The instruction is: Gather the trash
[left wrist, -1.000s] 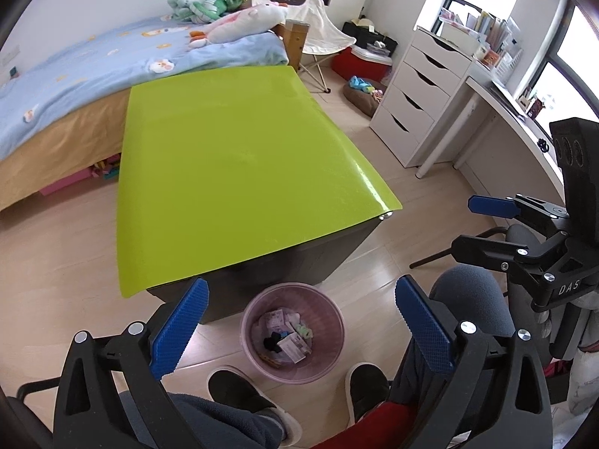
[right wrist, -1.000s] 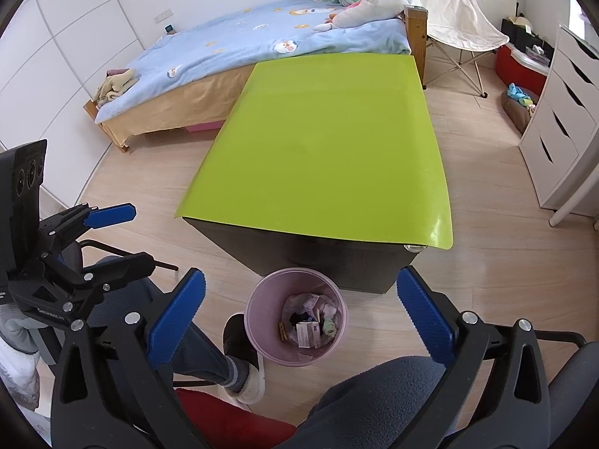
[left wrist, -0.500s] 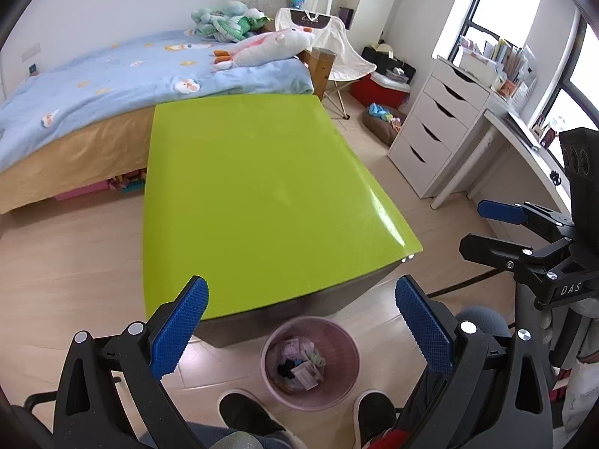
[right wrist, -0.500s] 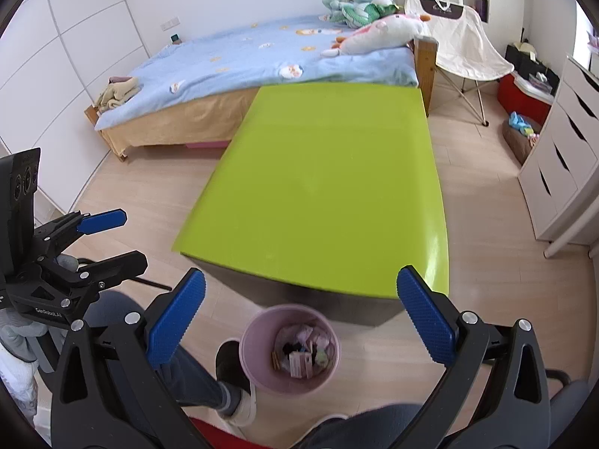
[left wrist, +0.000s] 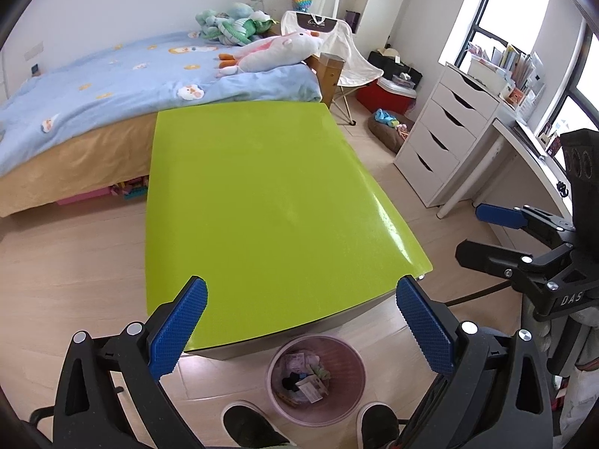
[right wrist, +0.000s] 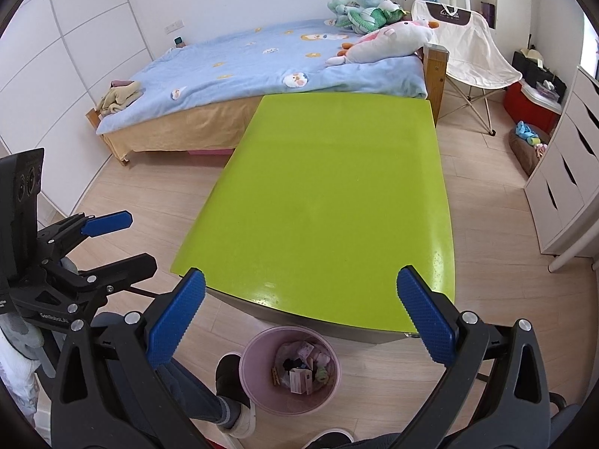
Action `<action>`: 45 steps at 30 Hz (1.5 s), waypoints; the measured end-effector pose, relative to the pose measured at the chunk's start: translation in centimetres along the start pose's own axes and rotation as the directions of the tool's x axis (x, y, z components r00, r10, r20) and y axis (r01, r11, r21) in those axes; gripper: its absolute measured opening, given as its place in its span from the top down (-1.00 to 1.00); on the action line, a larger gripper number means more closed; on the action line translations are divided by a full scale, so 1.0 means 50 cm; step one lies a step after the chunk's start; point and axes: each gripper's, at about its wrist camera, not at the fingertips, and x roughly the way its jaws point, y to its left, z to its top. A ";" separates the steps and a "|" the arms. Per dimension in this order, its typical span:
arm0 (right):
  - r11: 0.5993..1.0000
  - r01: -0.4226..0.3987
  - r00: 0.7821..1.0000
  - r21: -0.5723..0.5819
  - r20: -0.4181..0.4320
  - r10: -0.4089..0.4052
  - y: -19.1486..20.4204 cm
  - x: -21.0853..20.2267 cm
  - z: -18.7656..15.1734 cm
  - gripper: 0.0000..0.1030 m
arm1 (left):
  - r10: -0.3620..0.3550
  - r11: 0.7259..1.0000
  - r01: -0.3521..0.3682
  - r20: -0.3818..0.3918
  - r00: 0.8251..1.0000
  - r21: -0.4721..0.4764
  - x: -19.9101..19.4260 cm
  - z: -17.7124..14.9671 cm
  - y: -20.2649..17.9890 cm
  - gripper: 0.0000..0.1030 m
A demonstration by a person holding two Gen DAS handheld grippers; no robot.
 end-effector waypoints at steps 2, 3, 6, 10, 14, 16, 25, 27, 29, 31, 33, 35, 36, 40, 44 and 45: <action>1.000 -0.002 1.000 0.004 -0.002 0.002 -0.003 0.002 0.001 -0.94 | 0.001 1.000 -0.001 0.010 1.000 -0.005 -0.002 0.003 0.002 -0.88; 1.000 -0.002 1.000 0.006 -0.002 0.002 -0.004 0.002 0.001 -0.94 | -0.002 1.000 0.002 0.014 1.000 -0.010 -0.004 0.005 0.003 -0.88; 1.000 -0.002 1.000 0.013 -0.002 0.002 -0.008 0.004 0.002 -0.94 | -0.008 1.000 0.009 0.019 1.000 -0.013 -0.004 0.008 0.001 -0.88; 1.000 -0.001 1.000 0.013 0.002 0.001 -0.009 0.002 0.002 -0.94 | -0.002 1.000 0.002 0.016 1.000 -0.007 -0.002 0.009 -0.003 -0.88; 1.000 -0.001 1.000 0.014 0.002 0.001 -0.010 0.002 0.003 -0.94 | 0.005 1.000 -0.005 0.010 1.000 -0.011 0.001 0.013 -0.002 -0.88; 1.000 -0.001 1.000 0.014 0.002 0.001 -0.010 0.002 0.003 -0.94 | 0.006 1.000 -0.006 0.008 1.000 -0.012 0.001 0.014 0.000 -0.88; 1.000 0.000 1.000 0.013 0.001 0.000 -0.010 0.002 0.002 -0.94 | 0.014 1.000 -0.014 0.002 1.000 -0.009 0.004 0.015 0.005 -0.88; 1.000 -0.001 1.000 0.014 0.002 0.001 -0.010 0.002 0.002 -0.94 | 0.015 1.000 -0.015 0.000 1.000 -0.010 0.007 0.014 0.009 -0.88; 1.000 -0.001 1.000 0.014 0.002 0.001 -0.010 0.002 0.002 -0.94 | 0.016 1.000 -0.016 0.000 1.000 -0.009 0.007 0.014 0.009 -0.88; 1.000 -0.001 1.000 0.014 0.002 0.001 -0.010 0.002 0.003 -0.94 | 0.015 1.000 -0.015 0.001 1.000 -0.009 0.007 0.014 0.009 -0.88; 1.000 -0.002 1.000 0.015 0.001 0.002 -0.010 0.002 0.003 -0.94 | 0.016 1.000 -0.016 0.000 1.000 -0.008 0.007 0.014 0.008 -0.88; 1.000 -0.001 1.000 0.015 0.001 0.001 -0.010 0.002 0.003 -0.94 | 0.016 1.000 -0.016 0.000 1.000 -0.008 0.007 0.014 0.009 -0.88; 1.000 -0.001 1.000 0.015 0.001 0.001 -0.010 0.002 0.003 -0.94 | 0.016 1.000 -0.016 0.000 1.000 -0.009 0.007 0.014 0.009 -0.88; 1.000 -0.002 1.000 0.014 0.000 0.002 -0.010 0.002 0.003 -0.94 | 0.016 1.000 -0.016 0.000 1.000 -0.010 0.006 0.014 0.008 -0.88; 1.000 -0.002 1.000 0.015 0.002 0.002 -0.010 0.002 0.003 -0.94 | 0.016 1.000 -0.016 -0.001 1.000 -0.008 0.007 0.012 0.009 -0.88; 1.000 -0.002 1.000 0.015 0.001 0.002 -0.010 0.002 0.003 -0.94 | 0.016 1.000 -0.016 -0.001 1.000 -0.007 0.008 0.010 0.010 -0.88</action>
